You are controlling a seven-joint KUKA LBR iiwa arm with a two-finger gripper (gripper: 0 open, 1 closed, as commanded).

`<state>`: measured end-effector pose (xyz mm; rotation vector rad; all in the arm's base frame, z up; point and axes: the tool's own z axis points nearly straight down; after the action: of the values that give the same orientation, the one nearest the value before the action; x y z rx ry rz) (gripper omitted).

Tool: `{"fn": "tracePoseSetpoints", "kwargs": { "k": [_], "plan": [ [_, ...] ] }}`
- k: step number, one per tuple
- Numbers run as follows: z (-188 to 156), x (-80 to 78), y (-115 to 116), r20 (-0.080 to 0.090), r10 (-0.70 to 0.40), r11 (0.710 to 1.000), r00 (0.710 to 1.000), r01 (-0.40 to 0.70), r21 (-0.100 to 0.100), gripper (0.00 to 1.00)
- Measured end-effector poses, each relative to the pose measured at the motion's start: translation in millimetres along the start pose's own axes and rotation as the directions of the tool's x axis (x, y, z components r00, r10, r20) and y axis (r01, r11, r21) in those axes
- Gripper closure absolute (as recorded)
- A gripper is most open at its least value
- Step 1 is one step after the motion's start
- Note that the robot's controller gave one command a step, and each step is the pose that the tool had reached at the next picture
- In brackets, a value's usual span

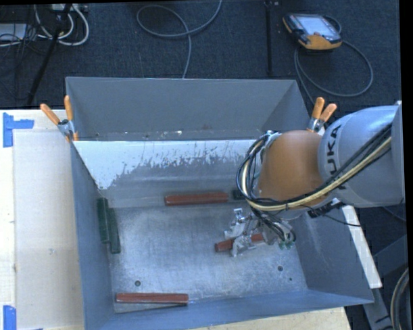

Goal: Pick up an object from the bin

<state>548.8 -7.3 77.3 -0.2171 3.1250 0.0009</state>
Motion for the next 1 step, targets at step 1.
{"fn": "tracePoseSetpoints", "kwargs": {
  "k": [1],
  "plan": [
    [0.0, 0.0, 0.0, 0.0, 0.0, 1.0, 1.0, 0.0, 0.0, 1.0]
  ]
}}
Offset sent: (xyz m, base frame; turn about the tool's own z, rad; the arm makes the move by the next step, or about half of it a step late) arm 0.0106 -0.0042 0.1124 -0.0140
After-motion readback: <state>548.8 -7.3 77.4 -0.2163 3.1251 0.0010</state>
